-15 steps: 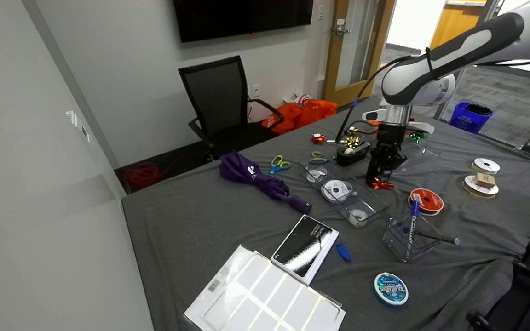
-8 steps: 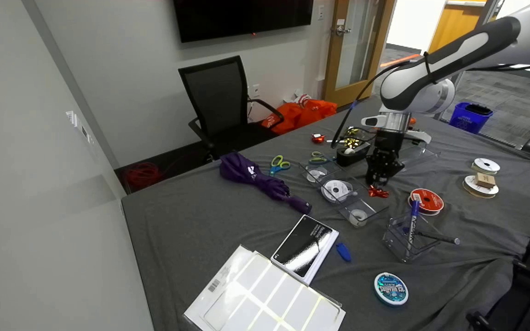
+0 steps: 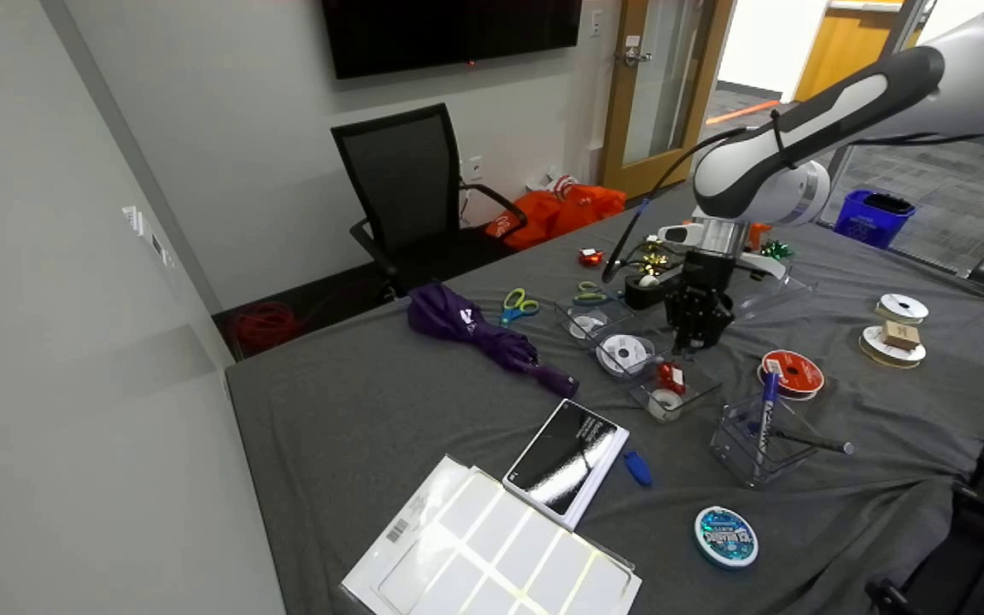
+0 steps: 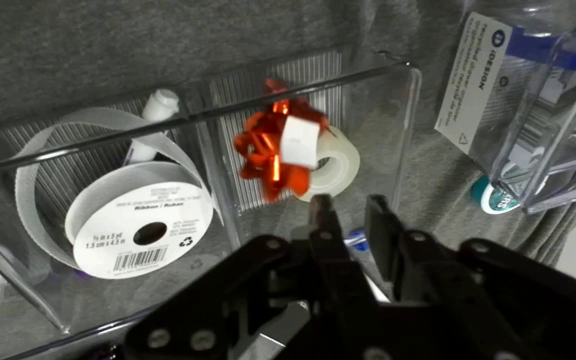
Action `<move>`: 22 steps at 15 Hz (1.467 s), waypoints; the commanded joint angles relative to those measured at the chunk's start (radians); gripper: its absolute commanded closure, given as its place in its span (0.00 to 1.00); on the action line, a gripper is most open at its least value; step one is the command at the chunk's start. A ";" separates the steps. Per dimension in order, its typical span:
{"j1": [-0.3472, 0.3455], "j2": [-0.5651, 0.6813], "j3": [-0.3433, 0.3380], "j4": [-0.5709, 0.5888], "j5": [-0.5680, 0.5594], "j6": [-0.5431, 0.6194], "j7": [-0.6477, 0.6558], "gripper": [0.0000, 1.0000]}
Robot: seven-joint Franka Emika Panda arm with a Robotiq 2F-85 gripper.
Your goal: Move the red ribbon to the left tray
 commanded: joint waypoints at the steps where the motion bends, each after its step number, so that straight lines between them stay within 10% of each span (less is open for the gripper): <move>1: 0.012 0.022 -0.008 0.005 -0.009 0.037 0.015 0.46; 8: 0.021 -0.047 -0.047 -0.071 -0.082 0.073 0.058 0.01; 22: 0.007 -0.297 -0.154 -0.204 -0.283 0.083 0.262 0.00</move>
